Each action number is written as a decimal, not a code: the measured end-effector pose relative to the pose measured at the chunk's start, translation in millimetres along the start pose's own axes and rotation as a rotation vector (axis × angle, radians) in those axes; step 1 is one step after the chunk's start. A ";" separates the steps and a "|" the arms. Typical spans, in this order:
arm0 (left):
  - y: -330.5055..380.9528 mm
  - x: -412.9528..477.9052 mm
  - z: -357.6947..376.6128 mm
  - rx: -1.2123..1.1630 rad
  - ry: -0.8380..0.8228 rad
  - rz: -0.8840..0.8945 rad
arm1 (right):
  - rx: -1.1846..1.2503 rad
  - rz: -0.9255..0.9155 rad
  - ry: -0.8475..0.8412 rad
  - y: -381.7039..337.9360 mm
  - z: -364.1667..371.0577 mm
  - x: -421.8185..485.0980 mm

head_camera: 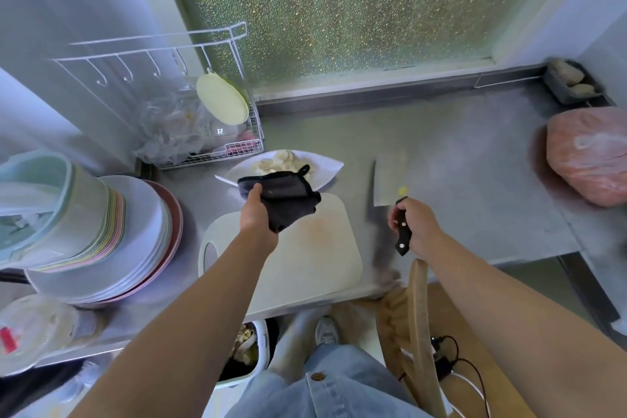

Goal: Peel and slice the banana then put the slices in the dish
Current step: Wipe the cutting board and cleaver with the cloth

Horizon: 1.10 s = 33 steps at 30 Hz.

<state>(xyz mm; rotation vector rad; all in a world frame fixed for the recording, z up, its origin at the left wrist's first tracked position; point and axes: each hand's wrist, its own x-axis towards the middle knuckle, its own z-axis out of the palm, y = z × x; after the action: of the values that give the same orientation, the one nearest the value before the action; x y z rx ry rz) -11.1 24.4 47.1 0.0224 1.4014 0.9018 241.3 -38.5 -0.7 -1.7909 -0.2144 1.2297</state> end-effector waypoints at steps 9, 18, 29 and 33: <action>-11.7 5.1 -22.7 0.160 -0.024 -0.077 | -0.386 0.030 0.186 37.2 0.3 42.0; -1.5 -12.4 -89.4 0.333 0.099 0.053 | -0.896 0.120 0.229 32.6 30.2 26.1; -24.7 -44.8 -251.6 0.312 0.121 0.030 | -0.657 -1.106 -0.522 103.5 172.0 -162.7; -45.2 -54.2 -300.3 0.196 0.201 0.023 | -0.817 -0.991 -1.097 182.7 198.4 -227.9</action>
<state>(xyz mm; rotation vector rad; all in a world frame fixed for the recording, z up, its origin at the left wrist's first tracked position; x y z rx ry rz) -235.9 -181.8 1.3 0.0988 1.6765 0.7989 -90.6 -158.7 -6.6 -1.0210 -2.1628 1.2495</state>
